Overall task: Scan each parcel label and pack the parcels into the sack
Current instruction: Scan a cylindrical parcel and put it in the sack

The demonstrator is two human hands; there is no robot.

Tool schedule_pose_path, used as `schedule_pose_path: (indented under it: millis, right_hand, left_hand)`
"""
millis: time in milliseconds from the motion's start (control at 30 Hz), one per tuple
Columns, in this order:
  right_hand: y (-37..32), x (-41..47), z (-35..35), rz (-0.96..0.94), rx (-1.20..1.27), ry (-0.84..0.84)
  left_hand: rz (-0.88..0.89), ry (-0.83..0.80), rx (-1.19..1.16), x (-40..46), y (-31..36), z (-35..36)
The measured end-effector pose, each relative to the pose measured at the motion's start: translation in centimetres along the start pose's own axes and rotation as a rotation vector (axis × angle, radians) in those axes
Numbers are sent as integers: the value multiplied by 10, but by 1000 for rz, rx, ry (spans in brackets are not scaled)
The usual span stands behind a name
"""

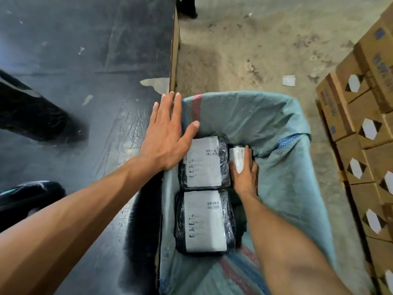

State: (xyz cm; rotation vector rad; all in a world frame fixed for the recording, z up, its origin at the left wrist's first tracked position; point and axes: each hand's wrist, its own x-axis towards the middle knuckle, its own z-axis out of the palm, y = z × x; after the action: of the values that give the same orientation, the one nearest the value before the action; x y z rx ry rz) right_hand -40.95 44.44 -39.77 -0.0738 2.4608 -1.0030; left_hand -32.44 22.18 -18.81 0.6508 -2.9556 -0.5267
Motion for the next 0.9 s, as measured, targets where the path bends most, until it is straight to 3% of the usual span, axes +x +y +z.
schedule_pose_path:
  millis: [300, 567, 800, 900]
  right_hand:
    - [-7, -1, -18, 41, -55, -116]
    - [-45, -52, -54, -56, -178, -29]
    - [-89, -112, -71, -122, -175, 29]
    - [-117, -135, -83, -157, -173, 88]
  left_hand:
    - [4, 9, -21, 0, 0, -2]
    - [25, 30, -84, 1, 2, -5]
    - [24, -180, -297, -7, -11, -48]
    - [157, -188, -148, -21, -32, -81]
